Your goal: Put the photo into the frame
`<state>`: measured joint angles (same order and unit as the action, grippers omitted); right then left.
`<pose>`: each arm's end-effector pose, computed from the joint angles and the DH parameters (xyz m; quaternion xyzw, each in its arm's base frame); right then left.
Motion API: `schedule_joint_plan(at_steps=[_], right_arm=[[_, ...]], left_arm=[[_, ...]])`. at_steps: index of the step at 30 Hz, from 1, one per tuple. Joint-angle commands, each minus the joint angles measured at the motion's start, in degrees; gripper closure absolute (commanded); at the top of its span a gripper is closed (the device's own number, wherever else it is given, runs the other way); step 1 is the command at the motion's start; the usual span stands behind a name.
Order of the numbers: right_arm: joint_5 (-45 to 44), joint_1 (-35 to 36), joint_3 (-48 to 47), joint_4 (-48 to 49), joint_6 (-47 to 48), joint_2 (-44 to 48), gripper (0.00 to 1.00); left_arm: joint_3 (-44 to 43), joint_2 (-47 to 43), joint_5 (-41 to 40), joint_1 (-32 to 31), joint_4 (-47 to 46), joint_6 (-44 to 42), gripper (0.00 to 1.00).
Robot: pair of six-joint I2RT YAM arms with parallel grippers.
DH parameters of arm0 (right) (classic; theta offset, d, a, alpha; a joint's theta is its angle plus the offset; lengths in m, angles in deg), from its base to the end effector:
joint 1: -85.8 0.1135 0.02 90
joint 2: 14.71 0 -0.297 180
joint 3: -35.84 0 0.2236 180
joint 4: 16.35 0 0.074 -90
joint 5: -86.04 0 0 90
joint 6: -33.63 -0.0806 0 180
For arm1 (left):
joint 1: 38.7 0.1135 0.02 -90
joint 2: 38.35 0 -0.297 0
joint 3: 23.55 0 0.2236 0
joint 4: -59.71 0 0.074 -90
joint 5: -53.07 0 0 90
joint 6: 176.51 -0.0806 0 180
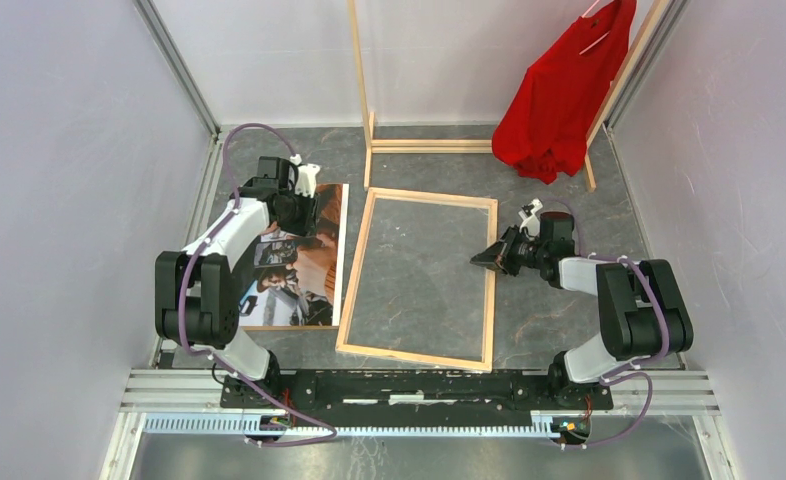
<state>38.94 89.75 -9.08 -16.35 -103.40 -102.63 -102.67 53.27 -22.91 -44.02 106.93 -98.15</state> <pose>0.2656 0.0733 0.1671 0.1777 0.8475 0.4624 0.1907 0.3202 -0.0494 0.2306 0.1728 0.9429 -0.1033 0.2653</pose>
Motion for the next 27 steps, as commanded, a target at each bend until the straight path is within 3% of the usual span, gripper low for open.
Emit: schedule_joint_plan(at_steps=[1, 27], right_arm=[[1.4, -0.56, 0.33, 2.07, 0.83, 0.19, 1.0], [1.87, -0.63, 1.53, 10.24, -1.49, -0.75, 1.0]], left_arm=[[0.01, -2.05, 0.08, -0.8, -0.28, -1.06, 0.66], [2.11, -0.03, -1.89, -5.8, -2.25, -0.67, 0.66]])
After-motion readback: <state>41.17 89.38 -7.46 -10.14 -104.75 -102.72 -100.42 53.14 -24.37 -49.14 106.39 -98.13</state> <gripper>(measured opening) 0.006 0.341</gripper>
